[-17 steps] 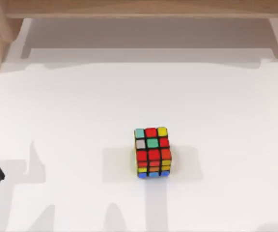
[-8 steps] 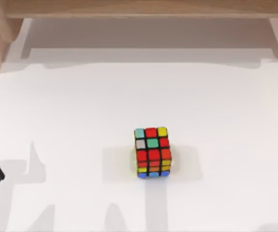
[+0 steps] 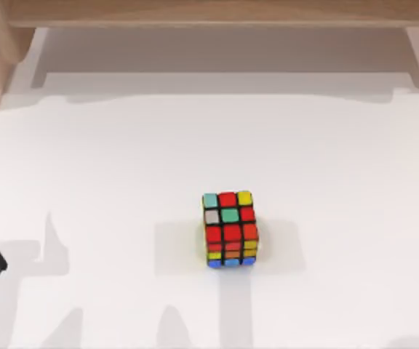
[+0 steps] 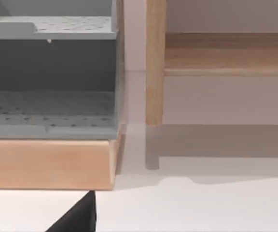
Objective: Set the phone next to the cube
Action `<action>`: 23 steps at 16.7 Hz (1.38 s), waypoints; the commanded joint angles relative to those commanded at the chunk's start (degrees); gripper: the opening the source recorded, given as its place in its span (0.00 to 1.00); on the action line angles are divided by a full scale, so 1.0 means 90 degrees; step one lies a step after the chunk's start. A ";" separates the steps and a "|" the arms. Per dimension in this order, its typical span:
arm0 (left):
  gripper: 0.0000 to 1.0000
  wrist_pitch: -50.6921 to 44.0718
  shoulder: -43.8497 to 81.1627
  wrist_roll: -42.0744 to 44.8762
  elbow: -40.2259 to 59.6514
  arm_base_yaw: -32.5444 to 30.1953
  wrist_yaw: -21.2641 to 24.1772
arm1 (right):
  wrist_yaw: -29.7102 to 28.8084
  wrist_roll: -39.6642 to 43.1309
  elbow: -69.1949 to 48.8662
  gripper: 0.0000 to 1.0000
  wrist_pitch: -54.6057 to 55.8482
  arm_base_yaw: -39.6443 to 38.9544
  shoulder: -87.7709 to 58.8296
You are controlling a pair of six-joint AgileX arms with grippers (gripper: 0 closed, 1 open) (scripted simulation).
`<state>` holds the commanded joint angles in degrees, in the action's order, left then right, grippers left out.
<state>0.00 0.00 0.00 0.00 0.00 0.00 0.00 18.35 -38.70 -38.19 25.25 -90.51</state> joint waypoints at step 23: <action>1.00 0.0000 0.0000 0.0000 0.0000 0.0000 0.0000 | -0.0008 -0.1000 -0.1737 0.00 -0.1027 -0.1138 0.0672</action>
<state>0.00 0.00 0.00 0.00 0.00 0.00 -0.07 9.34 -54.33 -47.44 15.01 -84.46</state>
